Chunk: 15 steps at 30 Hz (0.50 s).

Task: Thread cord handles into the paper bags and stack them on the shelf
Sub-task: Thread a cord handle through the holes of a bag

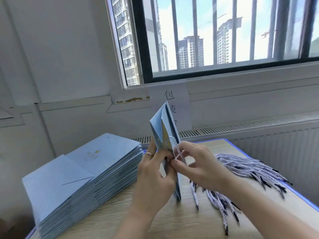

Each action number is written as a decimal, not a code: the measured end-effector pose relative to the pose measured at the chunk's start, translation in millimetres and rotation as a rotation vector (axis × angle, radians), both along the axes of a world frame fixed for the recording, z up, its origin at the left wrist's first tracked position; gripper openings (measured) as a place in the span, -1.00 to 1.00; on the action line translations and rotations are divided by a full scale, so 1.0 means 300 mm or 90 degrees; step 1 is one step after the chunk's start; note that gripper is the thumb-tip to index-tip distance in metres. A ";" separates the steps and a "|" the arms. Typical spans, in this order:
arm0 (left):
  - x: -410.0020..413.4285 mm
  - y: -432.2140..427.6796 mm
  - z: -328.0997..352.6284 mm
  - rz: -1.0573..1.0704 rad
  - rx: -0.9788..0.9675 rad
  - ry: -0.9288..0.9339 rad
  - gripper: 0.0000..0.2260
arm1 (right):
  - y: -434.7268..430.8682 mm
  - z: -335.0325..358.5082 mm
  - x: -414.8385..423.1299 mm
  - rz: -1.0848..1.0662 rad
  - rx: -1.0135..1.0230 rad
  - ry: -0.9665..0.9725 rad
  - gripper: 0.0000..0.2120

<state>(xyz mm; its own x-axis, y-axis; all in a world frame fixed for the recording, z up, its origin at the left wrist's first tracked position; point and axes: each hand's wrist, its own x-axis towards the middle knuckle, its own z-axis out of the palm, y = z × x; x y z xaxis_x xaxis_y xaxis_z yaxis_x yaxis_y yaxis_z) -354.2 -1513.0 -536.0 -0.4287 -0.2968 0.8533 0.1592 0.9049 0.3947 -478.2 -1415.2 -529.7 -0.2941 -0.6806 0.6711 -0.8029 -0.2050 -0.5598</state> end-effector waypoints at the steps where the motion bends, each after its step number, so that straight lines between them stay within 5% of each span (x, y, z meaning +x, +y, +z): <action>1: 0.003 0.006 -0.004 -0.003 0.012 -0.009 -0.80 | 0.021 -0.002 -0.020 0.023 0.045 -0.026 -0.82; 6: 0.001 0.011 -0.032 0.007 0.050 -0.036 -0.75 | 0.106 -0.042 -0.085 -0.030 0.307 0.183 -0.92; 9: -0.003 0.001 -0.047 0.023 0.035 -0.051 -0.69 | 0.102 -0.066 -0.110 -0.082 0.349 0.208 -0.95; 15: -0.001 -0.034 -0.052 0.103 0.024 -0.021 -0.79 | 0.115 -0.035 -0.095 -0.176 0.318 0.092 -0.53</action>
<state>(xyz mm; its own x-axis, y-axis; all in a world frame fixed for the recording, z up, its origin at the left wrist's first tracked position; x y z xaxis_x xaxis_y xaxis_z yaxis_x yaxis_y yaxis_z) -354.6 -1523.2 -551.6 -0.4004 -0.3954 0.8266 -0.0019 0.9024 0.4308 -506.7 -1380.8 -540.2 -0.4353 -0.8354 0.3356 -0.8645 0.2838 -0.4148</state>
